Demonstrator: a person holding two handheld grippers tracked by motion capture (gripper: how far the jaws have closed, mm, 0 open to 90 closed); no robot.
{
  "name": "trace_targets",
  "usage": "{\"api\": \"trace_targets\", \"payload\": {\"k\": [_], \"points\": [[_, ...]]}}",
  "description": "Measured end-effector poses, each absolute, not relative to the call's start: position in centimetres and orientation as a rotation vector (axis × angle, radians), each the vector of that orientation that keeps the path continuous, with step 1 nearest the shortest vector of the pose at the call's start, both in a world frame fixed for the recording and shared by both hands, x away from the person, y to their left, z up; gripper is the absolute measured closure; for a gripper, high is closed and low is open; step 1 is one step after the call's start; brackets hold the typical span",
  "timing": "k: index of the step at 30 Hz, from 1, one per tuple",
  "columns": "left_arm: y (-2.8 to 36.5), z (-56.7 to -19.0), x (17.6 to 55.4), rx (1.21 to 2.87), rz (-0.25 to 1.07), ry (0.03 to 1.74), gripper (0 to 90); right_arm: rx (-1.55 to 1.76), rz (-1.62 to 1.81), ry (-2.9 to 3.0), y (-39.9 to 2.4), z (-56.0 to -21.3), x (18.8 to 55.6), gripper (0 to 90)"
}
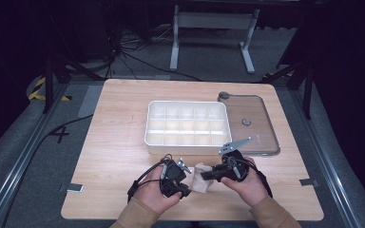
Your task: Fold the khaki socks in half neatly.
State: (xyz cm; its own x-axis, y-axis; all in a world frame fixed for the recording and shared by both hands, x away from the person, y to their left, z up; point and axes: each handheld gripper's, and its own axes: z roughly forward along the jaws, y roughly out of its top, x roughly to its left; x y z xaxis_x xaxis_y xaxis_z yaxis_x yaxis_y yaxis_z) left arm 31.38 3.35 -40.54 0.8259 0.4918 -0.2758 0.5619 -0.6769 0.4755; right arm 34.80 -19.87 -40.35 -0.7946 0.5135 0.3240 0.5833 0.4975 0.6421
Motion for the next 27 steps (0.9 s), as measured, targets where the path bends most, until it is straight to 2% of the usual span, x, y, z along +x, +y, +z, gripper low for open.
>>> {"api": "trace_targets", "payload": {"k": [27], "points": [[6.6, -38.3, 32.5, 2.407, -0.119, 0.859, 75.7, -1.104, -1.293, -2.663, -24.0, -37.9, 35.1, 73.1]]}}
